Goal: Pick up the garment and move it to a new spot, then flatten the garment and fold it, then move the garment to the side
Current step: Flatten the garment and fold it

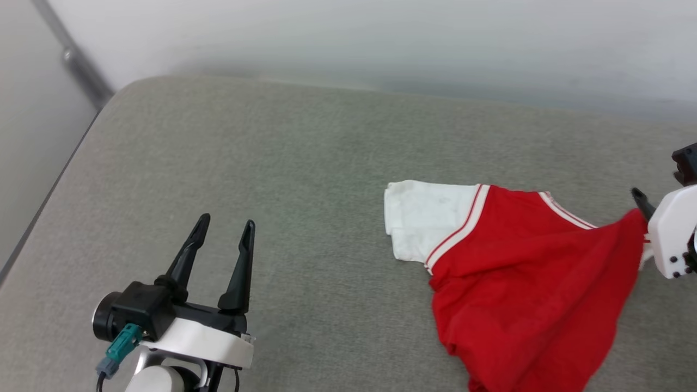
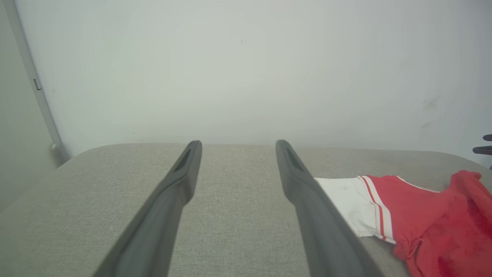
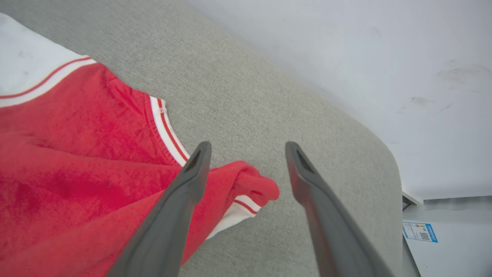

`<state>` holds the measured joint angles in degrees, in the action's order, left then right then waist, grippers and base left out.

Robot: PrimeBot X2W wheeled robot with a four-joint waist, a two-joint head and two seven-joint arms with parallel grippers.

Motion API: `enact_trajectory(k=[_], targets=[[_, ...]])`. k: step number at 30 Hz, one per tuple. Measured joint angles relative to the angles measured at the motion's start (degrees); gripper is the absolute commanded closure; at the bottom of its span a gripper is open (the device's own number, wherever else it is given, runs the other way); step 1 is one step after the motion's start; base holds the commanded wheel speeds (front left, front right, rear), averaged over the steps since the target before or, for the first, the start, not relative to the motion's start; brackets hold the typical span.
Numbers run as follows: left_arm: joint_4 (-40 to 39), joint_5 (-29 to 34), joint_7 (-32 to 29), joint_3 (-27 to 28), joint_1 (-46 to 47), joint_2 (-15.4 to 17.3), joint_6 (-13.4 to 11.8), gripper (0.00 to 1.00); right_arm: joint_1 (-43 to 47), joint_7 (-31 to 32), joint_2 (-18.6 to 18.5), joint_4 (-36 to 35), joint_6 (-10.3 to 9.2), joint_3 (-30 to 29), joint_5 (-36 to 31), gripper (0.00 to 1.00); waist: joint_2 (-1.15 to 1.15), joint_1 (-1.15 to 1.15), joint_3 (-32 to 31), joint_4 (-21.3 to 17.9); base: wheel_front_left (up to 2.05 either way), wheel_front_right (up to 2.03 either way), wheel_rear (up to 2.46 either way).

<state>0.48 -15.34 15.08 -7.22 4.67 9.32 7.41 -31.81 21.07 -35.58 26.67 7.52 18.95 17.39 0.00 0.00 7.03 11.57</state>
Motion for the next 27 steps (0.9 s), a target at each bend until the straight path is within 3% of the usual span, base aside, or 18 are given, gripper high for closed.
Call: enact_trajectory(k=[3,5,13,18,22,27], targets=[[-0.4,-0.1,0.0,0.3,-0.2,0.3,0.0,0.00,1.5,-3.2,1.7,-3.1,0.00,-2.3,0.2,0.00,0.00,0.00,-0.8,-1.6,0.00,0.00,0.00],[-0.8,-0.6,0.0,0.9,-0.5,0.3,0.0,0.00,5.0,-8.7,5.1,-8.6,-0.01,-5.7,1.0,0.00,0.00,0.00,-1.8,-3.9,0.00,0.00,0.00],[-1.3,-1.1,0.0,0.0,-1.3,0.4,0.0,0.00,21.3,-19.8,18.4,-24.6,-0.01,-16.2,-0.2,0.00,0.00,-0.01,-3.6,-9.8,0.00,0.00,0.00],[1.4,-2.9,-0.9,-3.4,-1.0,2.6,0.0,0.00,27.4,-25.3,25.5,-30.7,-0.01,-19.6,-2.6,0.00,0.00,-0.01,-3.3,-13.1,0.00,0.00,0.00],[2.5,-4.7,-5.9,-6.8,4.1,6.2,0.0,0.00,28.8,-27.6,28.3,-32.8,-0.01,-21.0,-3.4,0.00,0.00,-0.01,-2.1,-15.6,0.00,0.00,0.00],[6.0,-10.4,-21.6,-13.5,16.4,12.1,0.0,0.00,28.8,-29.3,29.2,-33.6,-0.01,-21.2,-3.7,0.00,0.00,0.00,0.7,-18.9,0.00,0.00,0.00]])
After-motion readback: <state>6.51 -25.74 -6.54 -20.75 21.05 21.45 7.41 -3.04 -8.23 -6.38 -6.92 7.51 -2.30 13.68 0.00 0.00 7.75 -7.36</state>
